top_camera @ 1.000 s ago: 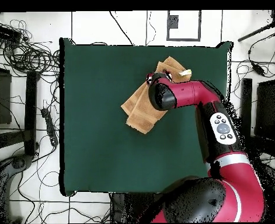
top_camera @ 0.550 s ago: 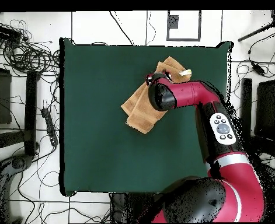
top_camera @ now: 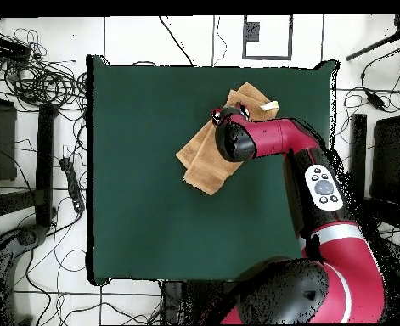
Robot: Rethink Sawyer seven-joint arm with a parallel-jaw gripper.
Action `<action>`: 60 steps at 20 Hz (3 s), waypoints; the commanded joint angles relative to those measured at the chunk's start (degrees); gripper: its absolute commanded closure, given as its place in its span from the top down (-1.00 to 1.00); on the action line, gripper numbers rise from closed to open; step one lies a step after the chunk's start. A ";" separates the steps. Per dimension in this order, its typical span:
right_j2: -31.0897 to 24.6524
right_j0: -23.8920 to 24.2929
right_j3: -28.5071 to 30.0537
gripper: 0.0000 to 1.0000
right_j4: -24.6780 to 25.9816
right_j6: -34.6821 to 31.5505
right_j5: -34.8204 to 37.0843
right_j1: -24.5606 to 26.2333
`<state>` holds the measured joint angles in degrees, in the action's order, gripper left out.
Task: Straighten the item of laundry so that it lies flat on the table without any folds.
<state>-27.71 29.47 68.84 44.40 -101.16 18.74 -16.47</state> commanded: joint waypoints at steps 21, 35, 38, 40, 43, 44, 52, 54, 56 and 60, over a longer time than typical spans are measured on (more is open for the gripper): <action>-1.76 -2.15 6.56 1.00 1.37 7.97 5.62 0.30; -0.83 -2.47 6.91 1.00 1.68 5.72 4.16 0.26; -1.12 -2.17 6.85 1.00 1.37 5.77 4.49 0.38; -1.41 -1.94 6.94 -1.00 0.95 5.59 4.73 0.49; -1.49 -2.04 6.83 -1.00 0.73 5.98 5.50 0.55; -1.60 -2.01 6.74 -1.00 0.61 6.10 5.73 0.55; -2.83 -0.77 6.93 -1.00 0.32 8.39 6.67 0.51; -3.27 -0.36 7.20 -1.00 0.03 8.98 7.11 0.26; -3.79 0.17 7.88 -1.00 -0.54 9.34 7.66 -0.40; -4.67 1.70 11.85 -1.00 -2.76 9.19 9.60 -4.21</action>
<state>-28.21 30.63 71.06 43.88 -101.16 18.76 -18.26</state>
